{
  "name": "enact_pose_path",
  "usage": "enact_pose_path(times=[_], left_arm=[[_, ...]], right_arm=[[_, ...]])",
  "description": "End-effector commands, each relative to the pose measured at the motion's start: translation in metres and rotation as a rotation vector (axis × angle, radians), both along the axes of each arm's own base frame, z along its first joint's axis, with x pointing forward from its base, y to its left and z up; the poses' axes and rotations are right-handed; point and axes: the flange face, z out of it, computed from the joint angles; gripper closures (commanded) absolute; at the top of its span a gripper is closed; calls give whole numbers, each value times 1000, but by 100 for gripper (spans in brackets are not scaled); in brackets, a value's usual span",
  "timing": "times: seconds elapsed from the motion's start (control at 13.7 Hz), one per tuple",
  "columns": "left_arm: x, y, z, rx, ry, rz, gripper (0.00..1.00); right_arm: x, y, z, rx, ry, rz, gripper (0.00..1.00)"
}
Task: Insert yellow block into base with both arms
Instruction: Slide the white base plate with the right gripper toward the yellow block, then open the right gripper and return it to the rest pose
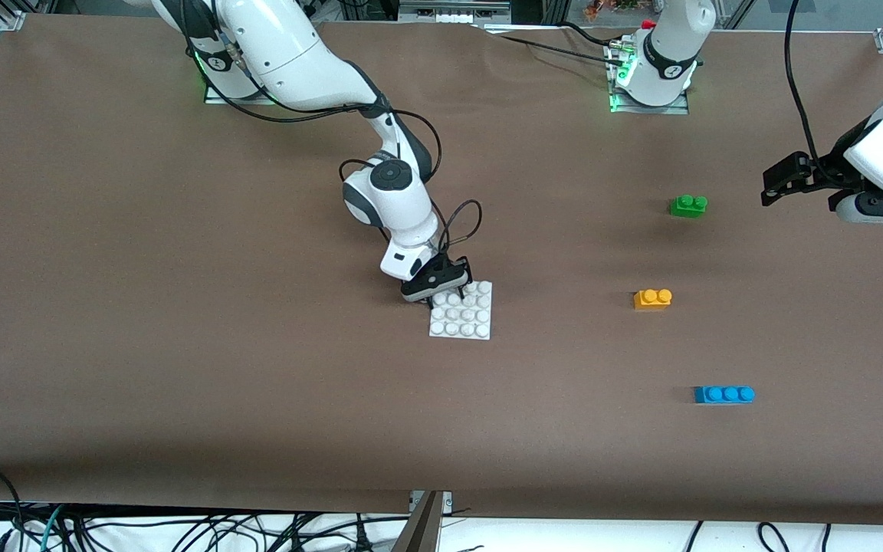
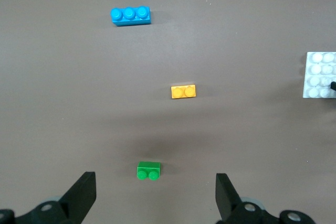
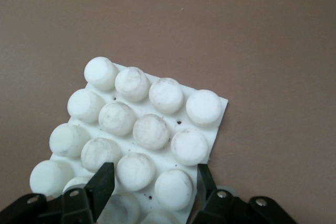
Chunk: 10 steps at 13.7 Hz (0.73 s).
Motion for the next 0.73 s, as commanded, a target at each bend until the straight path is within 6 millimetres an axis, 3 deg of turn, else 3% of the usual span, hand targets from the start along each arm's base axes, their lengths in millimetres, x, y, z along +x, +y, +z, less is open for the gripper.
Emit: enact_pose_path(times=[0.0, 0.29, 0.66], left_arm=[[3, -2, 5, -16, 2, -14, 0], [3, -2, 6, -16, -1, -14, 0], [3, -3, 6, -18, 1, -15, 0]], right_arm=[[-18, 24, -5, 0, -10, 44, 29], [-33, 44, -1, 7, -17, 78, 29], [-28, 46, 8, 20, -29, 75, 24]])
